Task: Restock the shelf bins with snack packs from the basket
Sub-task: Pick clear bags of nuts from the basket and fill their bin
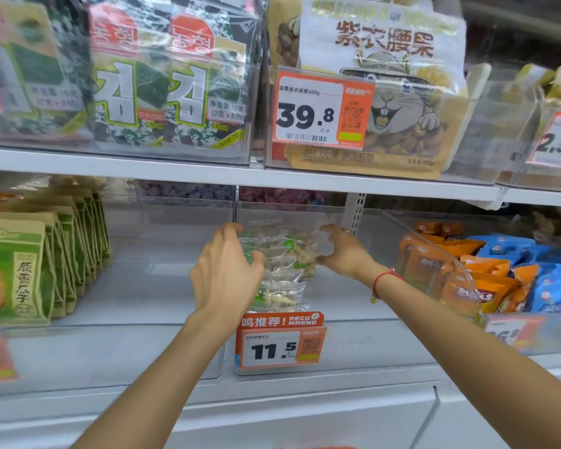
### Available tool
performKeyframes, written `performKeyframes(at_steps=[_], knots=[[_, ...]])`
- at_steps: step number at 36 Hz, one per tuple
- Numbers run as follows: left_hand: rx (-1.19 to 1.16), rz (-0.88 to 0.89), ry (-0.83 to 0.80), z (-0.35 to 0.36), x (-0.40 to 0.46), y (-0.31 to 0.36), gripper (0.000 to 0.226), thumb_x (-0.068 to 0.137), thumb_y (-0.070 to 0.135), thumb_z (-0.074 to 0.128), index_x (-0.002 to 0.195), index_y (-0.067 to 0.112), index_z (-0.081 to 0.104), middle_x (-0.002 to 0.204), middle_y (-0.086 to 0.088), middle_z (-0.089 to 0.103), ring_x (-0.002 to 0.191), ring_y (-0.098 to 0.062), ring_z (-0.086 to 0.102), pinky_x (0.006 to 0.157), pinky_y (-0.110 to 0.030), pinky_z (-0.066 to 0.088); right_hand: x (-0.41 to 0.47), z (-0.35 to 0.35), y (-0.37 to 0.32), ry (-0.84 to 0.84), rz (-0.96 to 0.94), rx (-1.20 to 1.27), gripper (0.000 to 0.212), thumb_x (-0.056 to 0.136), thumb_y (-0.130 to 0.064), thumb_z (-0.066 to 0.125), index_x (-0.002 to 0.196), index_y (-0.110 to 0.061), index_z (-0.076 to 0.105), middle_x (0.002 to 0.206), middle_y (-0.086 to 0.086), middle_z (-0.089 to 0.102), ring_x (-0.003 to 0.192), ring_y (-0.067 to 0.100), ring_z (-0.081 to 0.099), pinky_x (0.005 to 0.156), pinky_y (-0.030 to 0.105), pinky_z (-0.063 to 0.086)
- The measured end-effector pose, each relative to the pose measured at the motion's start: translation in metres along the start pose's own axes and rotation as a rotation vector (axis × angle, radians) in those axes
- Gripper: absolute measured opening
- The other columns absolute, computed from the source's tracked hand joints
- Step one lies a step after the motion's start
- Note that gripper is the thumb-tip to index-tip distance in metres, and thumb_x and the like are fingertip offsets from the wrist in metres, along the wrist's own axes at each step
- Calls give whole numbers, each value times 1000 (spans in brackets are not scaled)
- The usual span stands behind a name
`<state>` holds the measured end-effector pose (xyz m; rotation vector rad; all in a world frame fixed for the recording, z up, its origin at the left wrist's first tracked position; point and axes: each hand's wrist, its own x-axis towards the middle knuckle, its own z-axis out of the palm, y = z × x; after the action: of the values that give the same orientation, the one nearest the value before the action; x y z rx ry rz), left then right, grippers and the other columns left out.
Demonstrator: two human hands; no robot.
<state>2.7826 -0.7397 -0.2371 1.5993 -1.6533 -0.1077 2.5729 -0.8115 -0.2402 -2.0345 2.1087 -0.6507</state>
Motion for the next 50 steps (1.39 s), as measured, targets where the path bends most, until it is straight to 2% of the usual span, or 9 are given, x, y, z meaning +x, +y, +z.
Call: performKeyframes(at_steps=[6, 14, 22, 26, 30, 34, 40, 47, 50], knots=[[-11, 139, 44, -24, -12, -1, 32, 94, 29, 46, 123, 18, 53, 129, 1, 52, 115, -19, 46, 74, -32, 40, -93, -32, -19, 9, -188, -128, 24, 89, -28, 62, 113, -25, 63, 108, -5, 65, 86, 14, 61, 78, 31, 50], [2, 364, 38, -93, -90, -18, 14, 91, 31, 55, 104, 30, 61, 98, 14, 61, 94, -14, 58, 62, -28, 35, -215, -56, -50, 85, -479, -321, 28, 94, -34, 52, 122, -35, 55, 109, -12, 61, 96, 10, 59, 72, 36, 52], [311, 288, -522, -69, -173, -86, 17, 93, 37, 46, 106, 37, 58, 104, 20, 63, 99, -9, 60, 68, -27, 37, -271, 21, -39, -300, -485, -502, 30, 97, -32, 43, 125, -29, 53, 119, -5, 60, 109, 21, 57, 78, 32, 41], [457, 297, -837, -37, -210, -124, 24, 95, 31, 47, 116, 33, 60, 122, 11, 60, 114, -15, 54, 92, -33, 42, -284, 71, -24, -541, -414, -593, 34, 96, -28, 45, 129, -24, 53, 125, 4, 59, 115, 26, 56, 87, 34, 43], [604, 417, -1148, -20, -241, -163, 35, 97, 38, 45, 130, 30, 52, 139, 2, 48, 130, -19, 40, 113, -47, 26, -293, 110, -8, -902, -252, -566, 44, 93, -29, 55, 136, -22, 48, 135, 5, 52, 122, 25, 50, 90, 33, 42], [219, 254, -1299, -19, -263, -158, 37, 100, 46, 30, 102, 24, 59, 105, 4, 60, 95, -10, 57, 100, -30, 43, -309, 127, -3, -1141, -150, -375, 58, 89, -30, 65, 140, -16, 43, 142, 5, 44, 128, 25, 44, 100, 34, 39], [-220, 80, -1441, -20, -279, -132, 59, 84, 64, 28, 100, 19, 62, 92, 5, 65, 80, -9, 62, 82, -28, 52, -327, 131, -10, -1184, -151, -145, 69, 79, -26, 76, 140, -25, 43, 134, 0, 48, 114, 17, 47, 90, 27, 39], [-349, -4, -1426, -10, -289, -147, 16, 87, 31, 65, 93, 16, 68, 76, 12, 64, 57, 8, 58, 57, -8, 43, -349, 137, -8, -1068, -116, 156, 29, 82, -31, 73, 108, -19, 70, 88, -23, 57, 79, -7, 49, 73, 11, 36], [-357, 9, -1386, -6, -284, -151, 17, 87, 32, 64, 97, 18, 69, 90, 11, 67, 70, 6, 61, 75, -21, 52, -348, 136, -4, -1048, -63, 248, 16, 85, -28, 71, 95, -16, 70, 89, -12, 65, 83, 0, 57, 85, 20, 46]])
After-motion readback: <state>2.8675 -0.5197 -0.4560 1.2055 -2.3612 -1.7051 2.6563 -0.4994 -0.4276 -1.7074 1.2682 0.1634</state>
